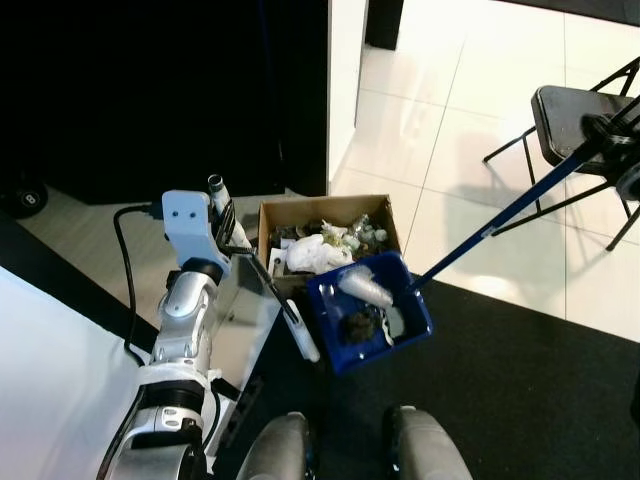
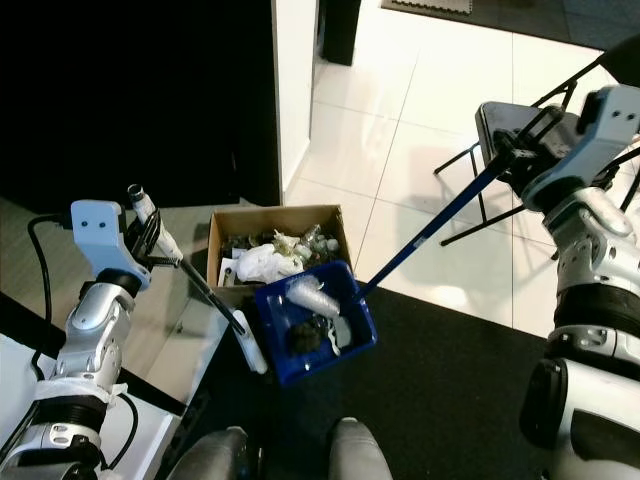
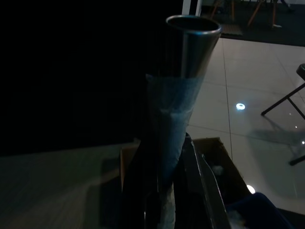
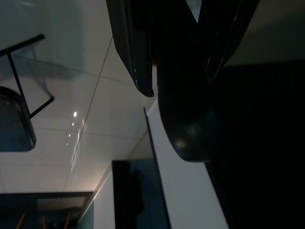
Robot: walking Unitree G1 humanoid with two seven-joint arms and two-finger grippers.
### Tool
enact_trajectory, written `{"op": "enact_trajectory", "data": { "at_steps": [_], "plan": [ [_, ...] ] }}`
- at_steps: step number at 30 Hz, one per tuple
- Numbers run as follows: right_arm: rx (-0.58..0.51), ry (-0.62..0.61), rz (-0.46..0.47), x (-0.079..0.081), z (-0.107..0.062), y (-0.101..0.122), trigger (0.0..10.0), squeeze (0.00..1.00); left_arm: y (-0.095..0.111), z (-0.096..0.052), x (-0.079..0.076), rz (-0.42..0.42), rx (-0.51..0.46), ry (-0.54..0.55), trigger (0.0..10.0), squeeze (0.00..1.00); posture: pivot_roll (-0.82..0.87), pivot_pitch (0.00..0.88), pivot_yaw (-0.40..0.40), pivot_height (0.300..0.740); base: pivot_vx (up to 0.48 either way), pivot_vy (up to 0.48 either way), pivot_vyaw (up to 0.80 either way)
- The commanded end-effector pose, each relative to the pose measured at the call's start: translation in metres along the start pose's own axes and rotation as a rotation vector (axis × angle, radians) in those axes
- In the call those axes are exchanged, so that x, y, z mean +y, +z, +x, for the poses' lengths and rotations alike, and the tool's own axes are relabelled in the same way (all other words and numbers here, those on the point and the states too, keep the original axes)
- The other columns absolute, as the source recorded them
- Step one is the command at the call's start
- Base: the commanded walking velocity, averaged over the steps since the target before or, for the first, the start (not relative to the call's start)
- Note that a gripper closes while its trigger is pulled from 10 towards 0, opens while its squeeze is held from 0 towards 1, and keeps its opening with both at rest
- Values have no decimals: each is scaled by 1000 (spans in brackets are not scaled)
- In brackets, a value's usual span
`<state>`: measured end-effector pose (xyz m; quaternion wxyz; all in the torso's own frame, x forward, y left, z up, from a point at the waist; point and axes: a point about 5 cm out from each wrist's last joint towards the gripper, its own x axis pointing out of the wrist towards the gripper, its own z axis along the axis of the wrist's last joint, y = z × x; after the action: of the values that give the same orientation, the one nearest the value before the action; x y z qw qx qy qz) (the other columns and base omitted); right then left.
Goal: Sweep floor
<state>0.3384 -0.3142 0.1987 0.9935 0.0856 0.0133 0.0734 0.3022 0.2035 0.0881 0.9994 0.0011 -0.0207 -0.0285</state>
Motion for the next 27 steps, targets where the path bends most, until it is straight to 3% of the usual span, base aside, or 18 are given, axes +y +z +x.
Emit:
{"op": "enact_trajectory", "data": {
  "at_steps": [1,3,13,19,27],
  "plan": [
    [10,14,-23,-2,-7,9,10000,0,6,0,2,9,-34,-10,10000,0,-25,0,-23,740,0,0,0],
    [62,14,-38,-2,-12,1,10000,0,7,0,2,29,-35,-25,10000,0,-26,0,-20,740,0,0,0],
    [119,-50,-39,2,-22,-23,10000,0,3,0,-2,147,0,-101,10000,0,-22,10,-7,740,0,0,0],
    [126,-55,-35,8,-24,-29,10000,0,2,-1,-2,125,0,-92,10000,0,-18,14,-5,740,0,0,0],
    [86,-59,-35,10,-21,-16,10000,0,4,-2,-3,86,-13,-72,10000,0,-17,17,-6,740,0,0,0]
  ]
}}
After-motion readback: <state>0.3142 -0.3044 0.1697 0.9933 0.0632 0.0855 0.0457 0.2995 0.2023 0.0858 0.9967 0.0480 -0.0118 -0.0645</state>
